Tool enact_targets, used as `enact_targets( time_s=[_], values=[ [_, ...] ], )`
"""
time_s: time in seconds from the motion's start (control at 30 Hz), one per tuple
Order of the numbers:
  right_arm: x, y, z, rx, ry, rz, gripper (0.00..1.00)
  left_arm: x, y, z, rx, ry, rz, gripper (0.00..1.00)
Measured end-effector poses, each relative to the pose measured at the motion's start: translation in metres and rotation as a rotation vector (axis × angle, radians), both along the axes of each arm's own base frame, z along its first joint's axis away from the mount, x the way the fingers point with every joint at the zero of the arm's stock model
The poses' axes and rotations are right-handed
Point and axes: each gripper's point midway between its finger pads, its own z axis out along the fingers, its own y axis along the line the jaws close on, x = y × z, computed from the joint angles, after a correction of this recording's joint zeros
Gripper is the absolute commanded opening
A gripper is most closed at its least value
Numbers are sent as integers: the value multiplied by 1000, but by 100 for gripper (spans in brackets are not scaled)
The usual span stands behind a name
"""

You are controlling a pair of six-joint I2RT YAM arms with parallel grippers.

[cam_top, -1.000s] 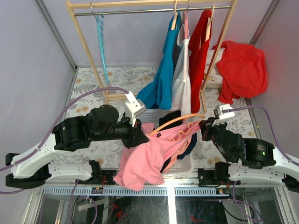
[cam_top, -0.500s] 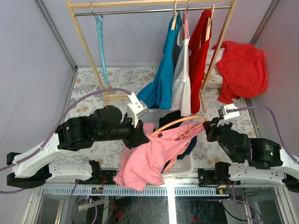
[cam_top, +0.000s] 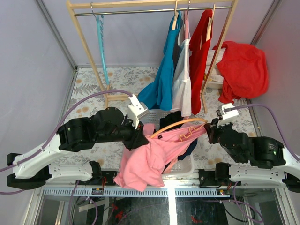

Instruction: Place the t-shirt on the hanger

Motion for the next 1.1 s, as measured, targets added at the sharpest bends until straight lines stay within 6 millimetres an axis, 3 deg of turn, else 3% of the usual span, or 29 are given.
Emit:
enact_targets(
  time_s=[0.23,0.83,1.1],
  values=[
    [-4,0,2,-12,19,23,0,-1,2,-3,10,4,1,0],
    [-10,34,-17,-51,82,113,0,-11,37,-9,34,16,31,0],
    [-8,36,-23,-70,90,100,0,-13,42,-16,61,33,44,0]
  ],
)
